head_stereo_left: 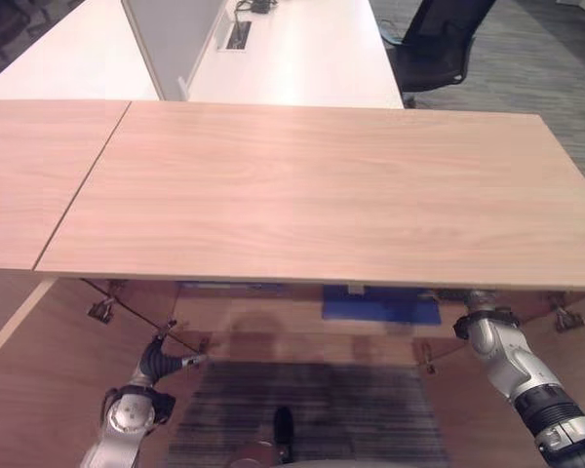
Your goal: Put the empty folder in the office cabinet
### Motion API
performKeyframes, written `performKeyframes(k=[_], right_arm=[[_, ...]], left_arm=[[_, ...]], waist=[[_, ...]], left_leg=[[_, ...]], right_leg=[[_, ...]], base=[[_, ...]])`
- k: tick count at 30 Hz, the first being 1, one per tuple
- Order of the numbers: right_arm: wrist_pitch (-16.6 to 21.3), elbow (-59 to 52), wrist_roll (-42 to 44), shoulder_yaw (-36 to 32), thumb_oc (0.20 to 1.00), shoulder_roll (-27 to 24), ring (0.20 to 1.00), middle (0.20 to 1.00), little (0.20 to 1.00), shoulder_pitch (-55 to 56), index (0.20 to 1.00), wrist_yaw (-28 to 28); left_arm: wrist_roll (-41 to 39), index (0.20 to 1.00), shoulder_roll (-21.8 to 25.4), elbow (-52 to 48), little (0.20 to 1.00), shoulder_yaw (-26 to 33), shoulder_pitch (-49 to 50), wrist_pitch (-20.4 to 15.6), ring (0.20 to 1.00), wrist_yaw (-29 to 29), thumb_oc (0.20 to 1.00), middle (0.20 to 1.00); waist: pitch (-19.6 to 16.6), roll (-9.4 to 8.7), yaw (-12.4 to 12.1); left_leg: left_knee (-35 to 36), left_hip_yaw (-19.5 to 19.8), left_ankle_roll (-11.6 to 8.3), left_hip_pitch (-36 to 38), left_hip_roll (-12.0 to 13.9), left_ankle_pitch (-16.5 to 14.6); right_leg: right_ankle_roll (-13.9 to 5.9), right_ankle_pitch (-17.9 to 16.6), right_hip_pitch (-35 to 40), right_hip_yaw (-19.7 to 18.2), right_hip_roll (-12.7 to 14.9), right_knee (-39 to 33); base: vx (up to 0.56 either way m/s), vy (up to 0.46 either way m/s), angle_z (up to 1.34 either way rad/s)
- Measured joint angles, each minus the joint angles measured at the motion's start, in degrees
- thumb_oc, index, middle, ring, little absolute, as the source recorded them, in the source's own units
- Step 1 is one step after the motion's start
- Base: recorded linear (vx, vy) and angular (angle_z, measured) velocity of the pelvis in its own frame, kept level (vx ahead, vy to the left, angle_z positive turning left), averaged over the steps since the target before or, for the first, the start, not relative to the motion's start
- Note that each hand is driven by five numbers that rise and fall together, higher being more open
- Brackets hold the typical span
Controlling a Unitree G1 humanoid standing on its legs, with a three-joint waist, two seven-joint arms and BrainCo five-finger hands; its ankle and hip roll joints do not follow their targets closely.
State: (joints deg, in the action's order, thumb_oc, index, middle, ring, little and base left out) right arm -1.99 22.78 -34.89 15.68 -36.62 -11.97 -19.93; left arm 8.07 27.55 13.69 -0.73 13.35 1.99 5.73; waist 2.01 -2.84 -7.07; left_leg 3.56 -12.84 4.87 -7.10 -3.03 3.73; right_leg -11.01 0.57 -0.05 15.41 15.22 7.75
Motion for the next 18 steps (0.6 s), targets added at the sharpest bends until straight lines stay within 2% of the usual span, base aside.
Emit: performKeyframes(k=[1,2,3,4,6,7,8,11,12,13,15,16,18], right_arm=[[0.0,0.0,0.0,0.0,1.0,0.2,1.0,1.0,1.0,-0.4,1.0,0.0],[0.0,0.0,0.0,0.0,1.0,0.1,1.0,1.0,1.0,-0.8,1.0,0.0],[0.0,0.0,0.0,0.0,1.0,0.2,1.0,1.0,1.0,-0.8,1.0,0.0],[0.3,-1.3,-0.1,0.4,1.0,0.5,1.0,1.0,1.0,-2.9,1.0,0.4],[-0.1,-1.8,-0.1,0.3,1.0,-0.2,1.0,1.0,1.0,-3.2,1.0,0.6],[0.0,-1.9,-0.1,0.3,1.0,-0.4,1.0,1.0,1.0,-3.6,1.0,0.7],[-0.1,-1.9,-0.1,0.3,1.0,-0.4,1.0,1.0,1.0,-3.5,1.0,0.7],[-0.1,-2.2,0.0,0.1,1.0,-0.5,1.0,1.0,1.0,-3.6,1.0,0.7],[-0.1,-2.2,0.0,0.1,1.0,-0.6,1.0,1.0,1.0,-4.1,1.0,0.7],[-0.1,-2.0,0.0,0.1,1.0,-0.7,1.0,1.0,1.0,-5.0,1.0,0.6],[-0.1,-2.0,0.0,0.3,1.0,-0.8,1.0,1.0,1.0,-7.9,1.0,0.4],[-0.1,-2.0,0.0,0.3,1.0,-1.2,1.0,1.0,1.0,-9.7,1.0,-0.2],[-0.1,-2.1,0.0,0.2,1.0,-2.7,1.0,1.0,1.0,-10.9,1.0,-0.4]], left_arm=[[0.2,1.0,0.0,0.0,1.0,0.1,0.6,0.1,1.0,0.0,1.0,1.0],[0.2,1.0,0.1,-0.1,1.0,0.2,1.5,0.2,1.0,0.0,1.0,1.0],[0.2,1.0,0.1,-0.1,1.0,0.3,1.5,0.2,1.0,0.0,1.0,1.0],[0.2,1.0,0.1,-0.3,1.0,0.6,2.8,0.4,1.0,0.4,1.0,1.0],[0.2,1.0,0.1,-0.2,1.0,0.6,2.8,0.5,1.0,0.4,1.0,1.0],[0.2,1.0,0.1,-0.3,1.0,0.6,2.6,0.5,1.0,0.5,1.0,1.0],[0.2,1.0,0.1,-0.4,1.0,0.6,2.4,0.4,1.0,0.5,1.0,1.0],[0.2,1.0,0.4,-0.8,1.0,0.8,1.6,0.3,1.0,0.6,1.0,1.0],[0.2,1.0,0.6,-0.4,1.0,0.5,0.3,0.3,1.0,0.7,1.0,1.0],[0.2,1.0,0.4,-0.3,1.0,0.1,-0.2,0.3,1.0,0.7,1.0,1.0],[0.2,1.0,-0.1,-0.3,1.0,0.0,-0.3,0.3,1.0,1.0,1.0,1.0],[0.1,1.0,-0.2,-0.3,1.0,-0.3,-1.2,0.3,1.0,1.1,1.0,1.0],[0.0,1.0,-0.1,-0.5,1.0,-1.4,-4.3,0.2,1.0,1.4,1.0,1.0]], waist=[[0.5,0.52,-0.1],[1.1,0.77,0.0],[1.3,0.63,0.1],[3.8,1.15,-1.2],[5.7,1.19,-1.0],[7.2,1.26,-1.0],[7.9,1.06,-0.7],[9.7,-0.73,-0.8],[11.6,-2.08,-1.5],[12.7,-1.61,-1.5],[14.3,-0.01,-2.0],[15.4,0.76,-1.6],[16.7,1.34,-1.4]], left_leg=[[0.5,-0.2,0.31,1.5,0.1,-0.2],[0.5,-0.2,1.05,2.2,0.1,-0.9],[0.5,-0.1,0.94,2.4,-0.1,-1.5],[0.2,-3.2,0.97,1.6,1.3,-1.4],[0.1,-4.0,0.77,1.6,1.5,-1.5],[-0.2,-4.0,0.06,1.4,1.6,-1.6],[-0.4,-3.6,-0.2,1.3,1.6,-1.3],[-3.7,-2.8,-1.72,-1.8,1.8,-1.9],[-7.7,-2.0,-2.86,-4.8,2.2,-2.5],[-9.9,-1.1,-3.67,-6.7,3.4,-3.1],[-12.5,-0.6,-4.43,-9.5,6.2,-3.4],[-14.1,0.1,-4.63,-11.4,7.4,-3.3],[-16.1,1.2,-5.01,-13.9,8.2,-3.7]], right_leg=[[-0.12,0.1,-1.0,0.8,0.5,4.1],[-1.14,1.1,-2.2,1.4,1.8,8.8],[-1.4,1.0,-2.7,1.5,2.0,8.8],[-2.35,2.9,-7.6,7.7,4.1,9.7],[-3.39,2.1,-8.7,9.5,5.2,4.7],[-2.66,-0.2,-9.1,10.0,5.2,-0.7],[-2.55,-1.3,-9.5,9.8,5.3,-2.2],[-1.59,-2.1,-11.1,8.6,5.1,-2.5],[1.38,-5.6,-11.9,8.8,4.6,-2.9],[2.59,-6.2,-12.8,9.0,3.7,-2.4],[3.57,-5.9,-14.6,9.2,1.2,-1.4],[4.79,-5.3,-16.3,9.4,0.5,0.2],[5.91,-3.5,-18.8,10.0,0.6,3.4]], base=[[0.08,0.07,-0.09],[0.06,0.003,-0.08],[0.03,-0.069,-0.73],[-0.04,-0.105,-0.71],[-0.05,-0.09,-0.49],[-0.06,-0.131,-0.07],[-0.07,-0.153,0.06],[-0.09,-0.133,0.29],[-0.14,-0.126,0.44],[-0.13,-0.114,0.29],[-0.11,-0.117,-0.06],[-0.1,-0.123,0.04],[-0.1,-0.149,0.15]])
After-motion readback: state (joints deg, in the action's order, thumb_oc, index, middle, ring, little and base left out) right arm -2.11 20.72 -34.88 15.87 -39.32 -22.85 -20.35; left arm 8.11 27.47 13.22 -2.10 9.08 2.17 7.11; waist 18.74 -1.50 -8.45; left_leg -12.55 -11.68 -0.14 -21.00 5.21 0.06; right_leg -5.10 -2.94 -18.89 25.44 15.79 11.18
